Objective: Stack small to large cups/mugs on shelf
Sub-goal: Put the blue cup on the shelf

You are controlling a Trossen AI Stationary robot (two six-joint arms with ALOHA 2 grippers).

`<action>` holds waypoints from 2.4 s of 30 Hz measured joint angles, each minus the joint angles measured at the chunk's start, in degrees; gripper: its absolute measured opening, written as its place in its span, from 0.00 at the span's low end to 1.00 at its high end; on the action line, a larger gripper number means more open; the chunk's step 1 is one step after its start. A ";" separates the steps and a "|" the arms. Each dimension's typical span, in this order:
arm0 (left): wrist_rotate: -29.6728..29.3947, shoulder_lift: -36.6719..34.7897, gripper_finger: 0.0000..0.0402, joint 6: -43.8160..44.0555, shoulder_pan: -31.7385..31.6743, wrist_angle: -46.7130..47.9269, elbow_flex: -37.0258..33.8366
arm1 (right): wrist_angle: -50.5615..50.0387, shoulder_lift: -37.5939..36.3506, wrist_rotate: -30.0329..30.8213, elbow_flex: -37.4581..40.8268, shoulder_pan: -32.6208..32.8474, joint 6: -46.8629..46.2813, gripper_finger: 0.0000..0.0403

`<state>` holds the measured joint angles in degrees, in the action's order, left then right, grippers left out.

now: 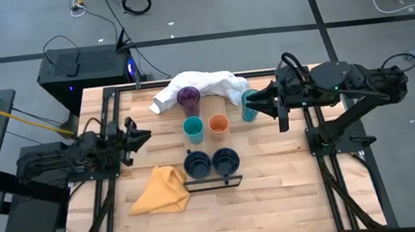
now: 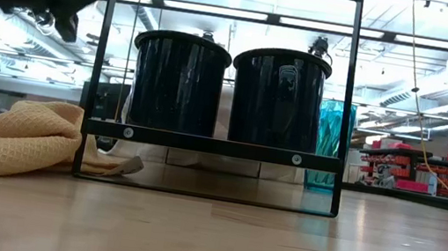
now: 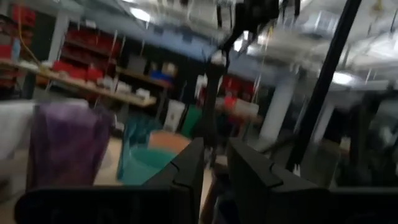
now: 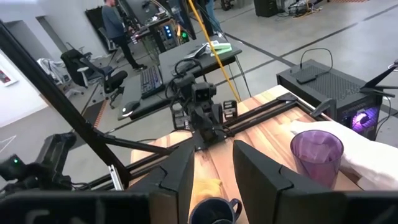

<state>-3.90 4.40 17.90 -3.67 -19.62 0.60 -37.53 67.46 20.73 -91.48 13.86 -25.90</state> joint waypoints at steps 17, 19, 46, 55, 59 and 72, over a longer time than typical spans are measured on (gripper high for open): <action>-1.10 0.09 0.19 -15.35 4.31 12.53 -0.02 | -0.56 -0.01 0.18 0.00 -0.74 -1.25 0.29; -1.04 0.07 0.19 -15.77 4.29 12.50 -0.02 | -1.64 -0.01 0.17 -0.01 -0.72 -1.12 0.29; -0.78 0.09 0.24 -8.25 4.29 5.03 -0.02 | 2.18 0.02 -59.26 11.75 -56.95 15.80 0.24; -0.79 0.07 0.24 -6.08 4.29 5.01 -0.02 | 3.77 2.99 -68.05 19.70 -56.70 32.21 0.32; -0.79 0.07 0.24 -5.99 4.29 5.00 -0.02 | 3.21 7.59 -65.59 16.36 -55.03 35.75 0.37; -0.80 0.07 0.23 -5.48 4.27 5.27 -0.02 | -35.72 23.44 -46.33 -9.18 -53.41 52.13 0.36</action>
<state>-4.69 4.47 12.41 0.60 -14.35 0.58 -73.25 90.90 -25.60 -100.67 -39.55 26.23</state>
